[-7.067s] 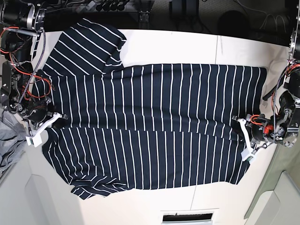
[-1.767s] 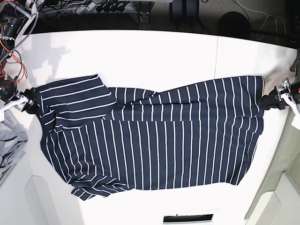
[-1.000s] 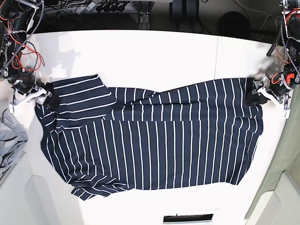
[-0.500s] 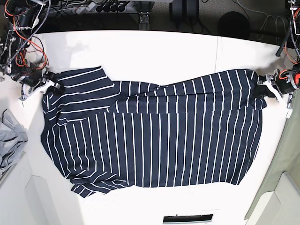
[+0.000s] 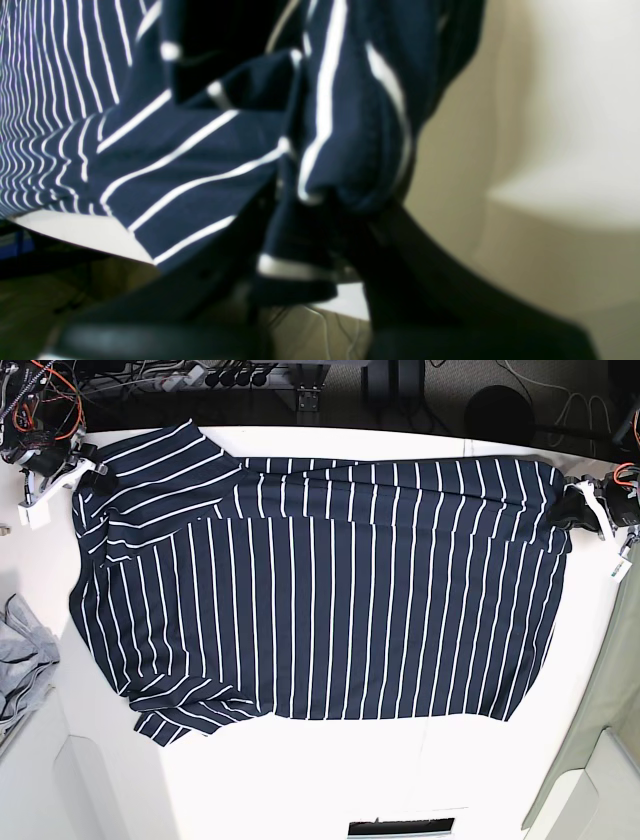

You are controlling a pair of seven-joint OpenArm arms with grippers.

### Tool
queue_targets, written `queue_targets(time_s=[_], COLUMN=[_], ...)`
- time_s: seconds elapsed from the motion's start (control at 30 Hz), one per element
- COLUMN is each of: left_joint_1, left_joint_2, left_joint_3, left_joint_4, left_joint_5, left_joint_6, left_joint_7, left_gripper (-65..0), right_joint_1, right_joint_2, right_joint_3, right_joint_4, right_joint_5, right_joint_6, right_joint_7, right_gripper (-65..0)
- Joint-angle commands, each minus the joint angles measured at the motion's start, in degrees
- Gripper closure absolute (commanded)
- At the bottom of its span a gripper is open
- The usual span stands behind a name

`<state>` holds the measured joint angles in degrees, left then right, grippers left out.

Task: Layout the t-shirt on the table in an organized manner, then fold the t-shirt properly
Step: 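Pull both held corners apart to straighten the shirt's edge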

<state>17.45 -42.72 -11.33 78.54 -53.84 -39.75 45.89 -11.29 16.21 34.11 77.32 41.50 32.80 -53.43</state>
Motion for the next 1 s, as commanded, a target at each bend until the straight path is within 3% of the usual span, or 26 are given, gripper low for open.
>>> queue_targets(time_s=[0.0, 0.2, 0.3, 0.37, 0.43, 0.6, 0.77, 0.97], left_joint_1=[-0.3, -0.3, -0.3, -0.3, -0.3, -0.3, -0.3, -0.3], left_joint_2=[-1.5, -1.5, -1.5, -1.6, -1.6, -1.6, -1.6, -1.6], left_joint_3=[-0.8, -0.8, -0.8, -0.8, -0.8, -2.1, -4.6, -4.8], left_joint_4=[0.8, 0.8, 0.8, 0.8, 0.8, 1.0, 1.1, 1.1], left_joint_5=[-0.8, -0.8, -0.9, -0.9, -0.9, -3.1, -8.5, -12.0], left_joint_6=[-0.3, -0.3, -0.3, -0.3, -0.3, -0.3, -0.3, -0.3], left_joint_7=[-0.6, -1.0, -0.9, -0.9, -0.8, 1.5, 4.6, 6.7], left_gripper=[0.0, 0.0, -1.0, -7.6, -12.0, -13.3, -24.4, -24.5], right_joint_1=[0.0, 0.2, 0.2, 0.2, 0.2, 0.1, 0.2, 0.2], right_joint_2=[1.5, 1.4, 1.4, 1.4, 1.5, 1.5, 2.7, 4.5], right_joint_3=[0.4, 0.4, 0.4, 0.4, 0.5, 2.4, 4.6, 4.6], right_joint_4=[1.1, 1.0, 1.0, 1.1, 1.3, 4.9, 8.5, 9.2], right_joint_5=[0.5, 1.0, 0.9, 0.9, 1.0, 0.9, 0.9, 0.9], right_joint_6=[0.0, 0.0, 0.0, 0.0, 0.0, 0.0, 0.0, 0.0], right_joint_7=[1.8, 3.1, 3.6, 3.5, 3.6, 3.5, 3.5, 3.5], right_gripper=[0.0, -0.7, -16.6, -20.8, -20.8, -20.8, -20.8, -20.8])
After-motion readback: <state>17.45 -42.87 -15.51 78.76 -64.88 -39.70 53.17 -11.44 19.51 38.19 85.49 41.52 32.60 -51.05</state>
